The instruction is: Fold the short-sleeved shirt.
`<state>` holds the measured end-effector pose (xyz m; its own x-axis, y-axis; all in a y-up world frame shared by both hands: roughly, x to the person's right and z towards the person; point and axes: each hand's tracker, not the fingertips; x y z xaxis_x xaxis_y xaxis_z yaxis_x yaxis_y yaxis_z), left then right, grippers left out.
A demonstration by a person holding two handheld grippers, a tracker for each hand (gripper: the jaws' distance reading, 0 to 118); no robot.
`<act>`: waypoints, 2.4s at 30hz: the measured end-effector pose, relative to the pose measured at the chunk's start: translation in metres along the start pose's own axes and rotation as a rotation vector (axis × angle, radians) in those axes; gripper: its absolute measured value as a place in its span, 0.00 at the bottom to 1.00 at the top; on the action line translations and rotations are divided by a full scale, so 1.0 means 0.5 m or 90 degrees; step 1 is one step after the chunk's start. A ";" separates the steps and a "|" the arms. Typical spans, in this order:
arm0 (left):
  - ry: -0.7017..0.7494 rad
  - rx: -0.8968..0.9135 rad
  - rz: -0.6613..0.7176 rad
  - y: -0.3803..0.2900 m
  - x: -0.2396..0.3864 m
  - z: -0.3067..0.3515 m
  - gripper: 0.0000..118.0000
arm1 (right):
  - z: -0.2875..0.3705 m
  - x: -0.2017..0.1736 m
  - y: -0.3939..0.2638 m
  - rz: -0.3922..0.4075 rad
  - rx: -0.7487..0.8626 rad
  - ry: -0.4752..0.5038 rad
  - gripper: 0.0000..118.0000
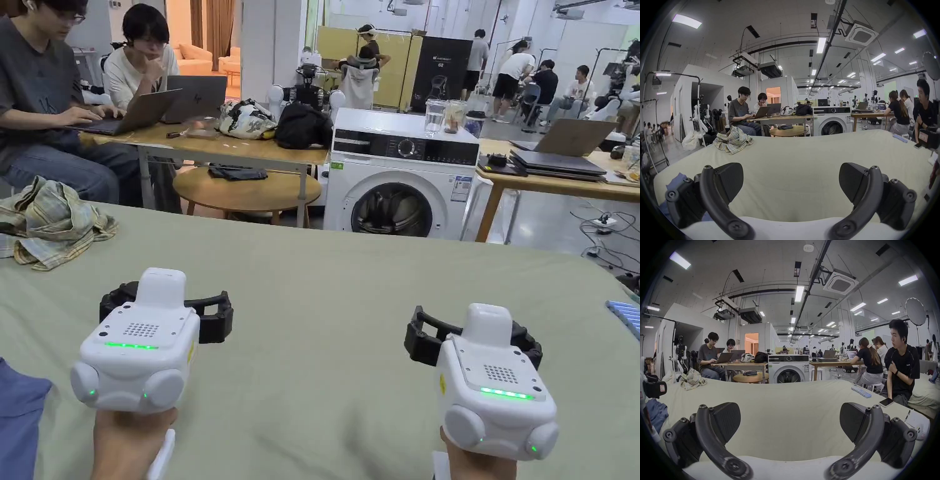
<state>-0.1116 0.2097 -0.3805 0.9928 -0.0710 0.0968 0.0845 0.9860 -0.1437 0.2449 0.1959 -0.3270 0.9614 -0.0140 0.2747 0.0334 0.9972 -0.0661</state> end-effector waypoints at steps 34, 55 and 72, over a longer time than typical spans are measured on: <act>-0.032 0.003 -0.004 -0.001 0.018 0.025 0.98 | 0.019 -0.015 0.012 0.017 0.002 0.018 1.00; -0.029 0.033 0.009 0.006 0.019 0.030 0.98 | 0.012 -0.005 -0.002 0.027 -0.009 0.014 1.00; -0.026 0.030 0.018 -0.001 0.009 0.022 0.98 | 0.015 -0.010 0.005 0.027 -0.007 0.017 1.00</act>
<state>-0.1079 0.2105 -0.3691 0.9903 -0.0380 0.1339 0.0516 0.9937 -0.0997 0.2384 0.1992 -0.3213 0.9689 0.0258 0.2463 -0.0042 0.9961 -0.0877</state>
